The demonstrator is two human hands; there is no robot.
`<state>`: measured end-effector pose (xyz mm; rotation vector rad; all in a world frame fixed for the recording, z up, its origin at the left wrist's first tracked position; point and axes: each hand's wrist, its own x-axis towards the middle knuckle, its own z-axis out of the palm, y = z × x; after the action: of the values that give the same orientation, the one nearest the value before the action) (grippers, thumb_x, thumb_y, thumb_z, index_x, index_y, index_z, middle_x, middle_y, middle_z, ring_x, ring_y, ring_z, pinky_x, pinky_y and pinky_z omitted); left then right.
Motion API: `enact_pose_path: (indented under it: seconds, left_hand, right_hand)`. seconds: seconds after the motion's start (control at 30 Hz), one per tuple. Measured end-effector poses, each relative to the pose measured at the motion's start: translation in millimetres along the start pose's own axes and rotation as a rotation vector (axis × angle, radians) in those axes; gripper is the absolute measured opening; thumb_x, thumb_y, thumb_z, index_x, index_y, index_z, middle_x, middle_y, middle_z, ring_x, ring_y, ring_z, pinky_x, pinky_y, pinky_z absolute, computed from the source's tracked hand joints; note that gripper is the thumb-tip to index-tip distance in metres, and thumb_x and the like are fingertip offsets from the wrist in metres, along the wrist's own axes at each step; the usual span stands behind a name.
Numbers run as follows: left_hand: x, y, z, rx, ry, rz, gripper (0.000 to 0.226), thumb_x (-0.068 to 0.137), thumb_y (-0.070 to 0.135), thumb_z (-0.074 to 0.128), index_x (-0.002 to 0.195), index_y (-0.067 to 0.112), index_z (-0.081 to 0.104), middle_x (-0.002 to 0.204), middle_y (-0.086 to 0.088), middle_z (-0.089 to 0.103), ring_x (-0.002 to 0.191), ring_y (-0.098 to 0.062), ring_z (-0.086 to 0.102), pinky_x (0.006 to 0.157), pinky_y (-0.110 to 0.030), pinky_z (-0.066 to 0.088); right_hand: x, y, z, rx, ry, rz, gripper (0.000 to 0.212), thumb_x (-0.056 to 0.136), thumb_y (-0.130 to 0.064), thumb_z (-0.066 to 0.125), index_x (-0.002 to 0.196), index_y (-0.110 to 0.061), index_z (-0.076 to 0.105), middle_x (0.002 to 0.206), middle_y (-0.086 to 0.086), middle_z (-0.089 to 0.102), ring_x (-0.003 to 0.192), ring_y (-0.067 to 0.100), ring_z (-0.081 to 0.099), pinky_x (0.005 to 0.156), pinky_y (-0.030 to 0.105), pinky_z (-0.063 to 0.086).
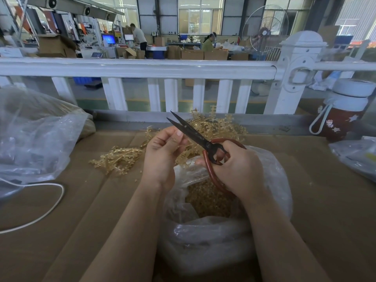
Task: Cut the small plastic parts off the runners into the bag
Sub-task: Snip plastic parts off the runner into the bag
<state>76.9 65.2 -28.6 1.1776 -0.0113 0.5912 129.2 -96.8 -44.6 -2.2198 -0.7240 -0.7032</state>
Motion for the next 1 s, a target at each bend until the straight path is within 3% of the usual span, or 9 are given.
enact_pose_path:
  seconds: [0.13,0.27,0.57,0.7,0.77,0.83,0.93,1.0]
  left_hand:
    - [2.0,2.4,-3.5,-0.226,0.014,-0.157,0.02,0.1,0.013,0.047,0.085,0.018,0.06,0.074,0.005,0.06,0.068,-0.008,0.057,0.075,-0.027,0.047]
    - [4.3,6.5,-13.0,-0.542,0.041,-0.272,0.025,0.1,0.018,0.043,0.079,0.022,0.057,0.073,0.007,0.053,0.066,-0.011,0.053,0.076,-0.032,0.045]
    - [3.5,10.0,-14.0,-0.785,0.024,-0.355,0.029,0.098,0.018,0.04,0.076,0.02,0.057,0.07,0.009,0.047,0.06,-0.01,0.048,0.057,-0.023,0.049]
    - [2.6,10.9,-16.2,-0.986,-0.062,-0.364,0.021,0.092,0.015,0.041,0.076,0.019,0.055,0.067,0.008,0.047,0.06,-0.01,0.048,0.067,-0.022,0.047]
    - [2.9,9.7,-15.9,-0.964,-0.045,-0.356,0.018,0.087,0.015,0.045,0.074,0.019,0.057,0.063,0.008,0.048,0.056,-0.009,0.049,0.071,-0.023,0.041]
    - [3.1,8.4,-15.0,-0.892,-0.027,-0.346,0.017,0.084,0.016,0.046,0.07,0.018,0.055,0.063,0.009,0.044,0.058,-0.01,0.045,0.065,-0.027,0.044]
    - [3.2,8.7,-11.2,-0.874,-0.046,-0.342,0.013,0.084,0.017,0.042,0.072,0.016,0.048,0.062,0.005,0.046,0.059,-0.013,0.048,0.064,-0.028,0.047]
    - [3.4,9.0,-10.2,-0.899,-0.012,-0.354,0.014,0.08,0.014,0.044,0.073,0.013,0.057,0.061,0.004,0.051,0.053,-0.015,0.052,0.059,-0.026,0.051]
  right_hand:
    - [-2.8,0.3,1.5,0.065,0.022,-0.029,0.068,0.072,-0.089,0.048,0.079,-0.024,0.066,0.068,-0.017,0.061,0.061,0.001,0.056,0.057,0.018,0.049]
    - [-2.3,4.2,2.2,0.174,0.01,0.131,0.072,0.063,-0.096,0.049,0.079,-0.027,0.063,0.069,-0.014,0.065,0.066,0.003,0.061,0.062,0.021,0.051]
    - [-0.9,9.2,4.0,0.183,0.004,0.236,0.068,0.063,-0.092,0.056,0.085,-0.028,0.067,0.077,-0.017,0.069,0.074,0.001,0.063,0.067,0.021,0.051]
    - [0.2,7.6,3.3,0.2,-0.01,0.258,0.073,0.059,-0.095,0.051,0.087,-0.029,0.067,0.079,-0.018,0.069,0.075,0.0,0.063,0.07,0.023,0.052]
    - [0.4,7.2,2.7,0.201,-0.02,0.27,0.069,0.06,-0.093,0.053,0.087,-0.031,0.067,0.079,-0.02,0.068,0.076,-0.002,0.062,0.068,0.02,0.049]
    - [-0.1,6.4,1.6,0.207,-0.028,0.273,0.063,0.061,-0.091,0.056,0.089,-0.036,0.067,0.078,-0.025,0.067,0.077,-0.007,0.061,0.066,0.015,0.043]
    - [-0.2,5.8,0.8,0.214,-0.054,0.283,0.062,0.062,-0.089,0.059,0.092,-0.036,0.068,0.078,-0.025,0.068,0.078,-0.005,0.062,0.067,0.016,0.045]
    - [0.2,6.0,0.6,0.211,-0.067,0.29,0.059,0.063,-0.087,0.061,0.091,-0.036,0.069,0.079,-0.023,0.068,0.078,-0.004,0.063,0.069,0.018,0.048]
